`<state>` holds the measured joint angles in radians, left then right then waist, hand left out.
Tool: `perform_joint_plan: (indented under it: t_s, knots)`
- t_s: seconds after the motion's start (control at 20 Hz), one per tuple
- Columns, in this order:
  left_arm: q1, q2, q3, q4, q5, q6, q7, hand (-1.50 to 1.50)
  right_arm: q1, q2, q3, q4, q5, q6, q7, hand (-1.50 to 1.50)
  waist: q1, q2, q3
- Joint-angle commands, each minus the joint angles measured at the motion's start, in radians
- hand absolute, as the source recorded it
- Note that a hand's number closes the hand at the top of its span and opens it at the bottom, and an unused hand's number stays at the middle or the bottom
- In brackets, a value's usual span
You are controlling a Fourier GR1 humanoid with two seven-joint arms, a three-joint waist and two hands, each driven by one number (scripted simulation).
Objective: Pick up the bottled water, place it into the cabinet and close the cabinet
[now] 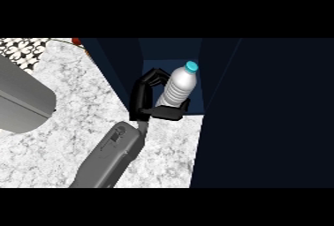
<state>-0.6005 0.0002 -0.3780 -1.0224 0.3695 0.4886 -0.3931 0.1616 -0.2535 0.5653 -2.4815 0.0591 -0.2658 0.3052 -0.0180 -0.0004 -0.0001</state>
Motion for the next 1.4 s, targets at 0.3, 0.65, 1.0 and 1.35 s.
perform_joint_plan:
  t_s: [0.3,0.65,1.0,1.35]
  knots:
    - [-0.144,0.0,-0.048,0.189,0.169,0.124,-0.021,1.5,0.087,-0.046,-0.086,-0.052,-0.076,0.054,-0.098,-1.5,-0.007,0.003,0.0]
    - [-0.256,0.0,-0.016,0.432,0.214,0.167,-0.108,1.5,0.16,-0.086,-0.065,-0.136,-0.077,0.07,-0.072,-1.5,-0.04,0.008,0.0]
    - [-0.386,0.0,0.083,0.69,0.17,0.141,-0.178,1.5,0.171,-0.057,-0.028,-0.071,-0.05,0.075,-0.144,-1.5,-0.038,0.014,0.0]
    - [-0.467,0.0,0.113,0.809,0.17,0.161,-0.241,1.5,0.161,-0.07,-0.104,-0.053,-0.104,0.108,-0.167,-1.5,-0.046,0.021,0.0]
